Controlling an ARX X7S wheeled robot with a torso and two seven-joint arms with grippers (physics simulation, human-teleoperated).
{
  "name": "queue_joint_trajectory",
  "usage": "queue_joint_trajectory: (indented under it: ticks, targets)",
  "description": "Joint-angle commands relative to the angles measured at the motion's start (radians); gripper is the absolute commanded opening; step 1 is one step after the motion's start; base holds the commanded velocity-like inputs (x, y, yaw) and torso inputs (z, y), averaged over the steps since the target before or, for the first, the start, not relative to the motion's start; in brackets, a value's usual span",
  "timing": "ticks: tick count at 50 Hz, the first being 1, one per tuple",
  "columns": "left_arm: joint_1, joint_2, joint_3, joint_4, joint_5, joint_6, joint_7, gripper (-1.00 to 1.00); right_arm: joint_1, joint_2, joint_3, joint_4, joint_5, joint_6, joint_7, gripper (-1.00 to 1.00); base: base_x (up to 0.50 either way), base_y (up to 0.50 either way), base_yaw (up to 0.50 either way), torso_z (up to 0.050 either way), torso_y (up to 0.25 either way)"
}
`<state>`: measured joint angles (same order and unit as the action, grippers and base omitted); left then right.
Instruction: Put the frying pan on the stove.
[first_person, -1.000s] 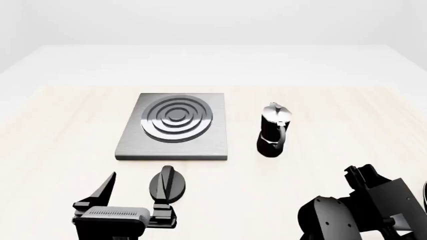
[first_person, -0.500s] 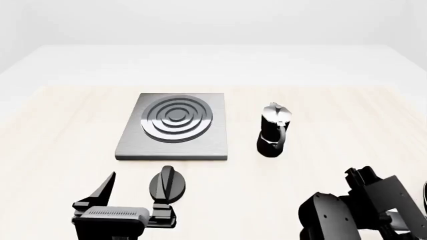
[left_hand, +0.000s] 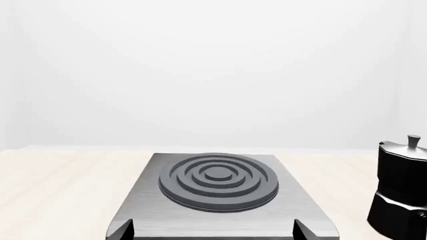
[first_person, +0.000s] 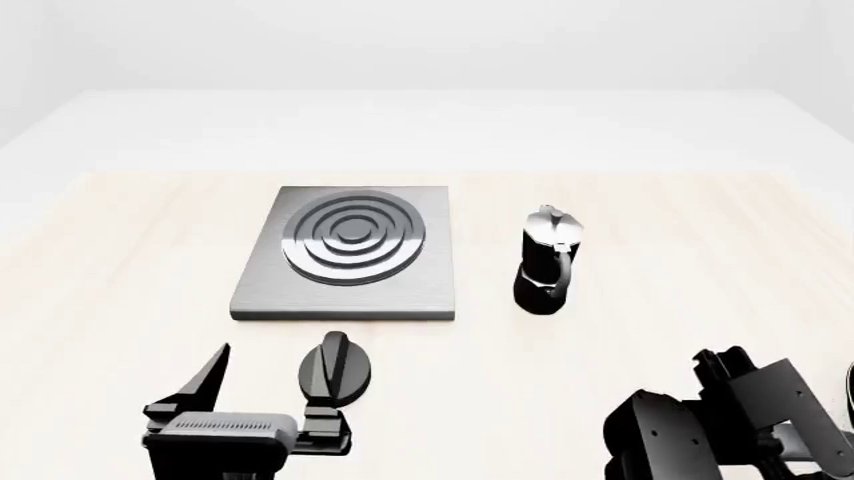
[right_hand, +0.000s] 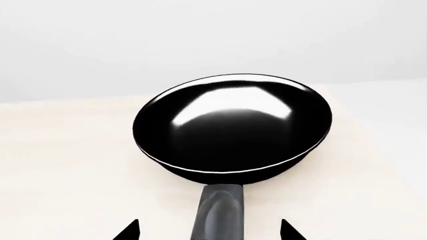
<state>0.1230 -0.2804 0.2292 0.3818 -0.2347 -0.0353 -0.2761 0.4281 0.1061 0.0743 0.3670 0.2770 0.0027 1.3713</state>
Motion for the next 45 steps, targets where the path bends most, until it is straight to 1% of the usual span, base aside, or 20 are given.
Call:
queue_joint_trajectory:
  ticks: [1,17,26,35,38,45]
  targets:
    - [-0.001,-0.005,0.002,0.001,-0.003,0.002,-0.004,1.00,0.018,0.006,0.005,0.081,0.009,-0.035,-0.020,1.00,0.00,0.00,0.00,0.000,0.000]
    - [-0.003,-0.008,0.009,-0.003,-0.005,0.003,-0.011,1.00,0.037,0.004,0.010,0.161,0.020,-0.072,-0.033,1.00,0.00,0.00,0.00,0.000,0.000]
    - [-0.002,-0.012,0.010,0.002,-0.007,0.003,-0.015,1.00,0.031,0.003,0.016,0.168,0.030,-0.074,-0.030,1.00,0.00,0.00,0.00,0.000,0.000]
    - [-0.002,-0.015,0.012,0.005,-0.010,0.004,-0.018,1.00,0.036,-0.016,0.057,0.186,0.142,-0.055,-0.095,1.00,0.00,0.00,0.00,0.000,0.000]
    - [-0.002,-0.016,0.013,0.004,-0.010,0.005,-0.019,1.00,0.032,-0.015,0.054,0.159,0.154,-0.041,-0.098,1.00,0.00,0.00,0.00,0.000,0.000]
    - [-0.004,-0.018,0.014,0.004,-0.012,0.005,-0.022,1.00,0.033,-0.017,0.059,0.168,0.176,-0.042,-0.112,1.00,0.00,0.00,0.00,0.000,0.000]
